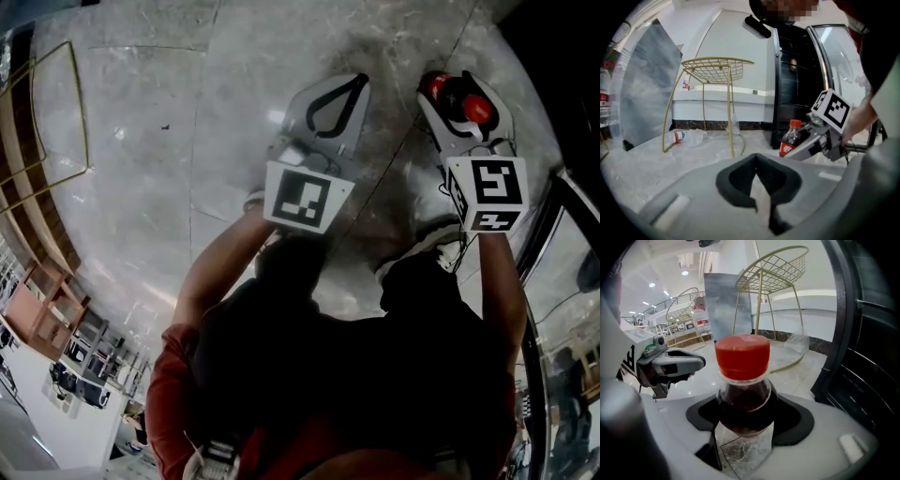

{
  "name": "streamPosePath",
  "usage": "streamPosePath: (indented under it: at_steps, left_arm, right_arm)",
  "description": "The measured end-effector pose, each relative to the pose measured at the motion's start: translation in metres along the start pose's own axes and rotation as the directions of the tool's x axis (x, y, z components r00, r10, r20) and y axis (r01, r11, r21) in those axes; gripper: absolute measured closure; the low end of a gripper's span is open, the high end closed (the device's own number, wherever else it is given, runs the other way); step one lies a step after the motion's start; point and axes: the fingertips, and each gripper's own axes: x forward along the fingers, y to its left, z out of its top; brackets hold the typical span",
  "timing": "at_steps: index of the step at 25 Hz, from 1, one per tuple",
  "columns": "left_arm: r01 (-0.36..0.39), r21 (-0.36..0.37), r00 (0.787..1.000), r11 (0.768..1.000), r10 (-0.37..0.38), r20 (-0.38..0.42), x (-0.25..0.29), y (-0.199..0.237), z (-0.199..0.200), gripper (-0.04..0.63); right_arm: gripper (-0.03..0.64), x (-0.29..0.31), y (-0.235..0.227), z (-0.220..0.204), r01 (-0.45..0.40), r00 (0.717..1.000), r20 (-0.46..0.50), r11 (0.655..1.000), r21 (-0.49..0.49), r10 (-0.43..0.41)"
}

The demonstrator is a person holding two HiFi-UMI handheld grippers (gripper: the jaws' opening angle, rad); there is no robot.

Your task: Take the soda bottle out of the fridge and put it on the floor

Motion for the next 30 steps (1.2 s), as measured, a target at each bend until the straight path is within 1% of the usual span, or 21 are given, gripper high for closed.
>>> streamPosePath:
  at_steps: [6, 11, 14, 19, 21, 24, 26, 30]
  left_arm:
    - [0.003, -0.012, 1.0, 1.0, -0.003, -0.017, 0.002, -0.003, -0.006, 0.595]
    - [-0.001, -0.046, 1.0, 0.999, 0.0, -0.016, 0.006, -0.006, -0.011, 0.595]
    - [-0.002, -0.043, 1.0, 0.999, 0.001, -0.022, 0.006, -0.007, -0.013, 0.595]
    - [0.004, -0.04, 1.0, 0.999, -0.006, -0.026, 0.007, -0.011, -0.013, 0.595]
    - [0.006, -0.043, 0.999, 0.999, -0.008, -0.031, 0.007, -0.013, -0.015, 0.595]
    - [0.004, -0.06, 0.999, 0.998, -0.006, -0.041, 0.008, -0.016, -0.019, 0.595]
    - [0.007, -0.059, 0.999, 0.998, -0.01, -0.041, 0.008, -0.02, -0.019, 0.595]
    - [0.007, -0.062, 0.999, 0.998, -0.009, -0.037, 0.006, -0.022, -0.02, 0.595]
  right_arm:
    - [0.311, 0.014, -0.012, -0.003, 0.015, 1.0, -0.01, 1.0, -0.008, -0.015]
    - [0.311, 0.028, -0.017, -0.004, 0.022, 1.0, -0.011, 1.0, -0.017, -0.022]
    - [0.311, 0.032, -0.014, -0.009, 0.015, 1.0, -0.021, 1.0, -0.026, -0.016]
    - [0.31, 0.034, -0.011, -0.007, 0.015, 1.0, 0.0, 0.998, -0.064, -0.016]
    - [0.31, 0.035, -0.01, -0.006, 0.024, 0.999, 0.026, 0.998, -0.064, -0.022]
    - [0.31, 0.034, -0.011, -0.005, 0.045, 0.994, 0.105, 0.998, -0.051, -0.04]
    - [0.31, 0.033, -0.012, -0.005, 0.059, 0.989, 0.141, 0.997, -0.053, -0.051]
    - [0.308, 0.033, -0.011, -0.007, 0.067, 0.989, 0.14, 0.995, -0.07, -0.056]
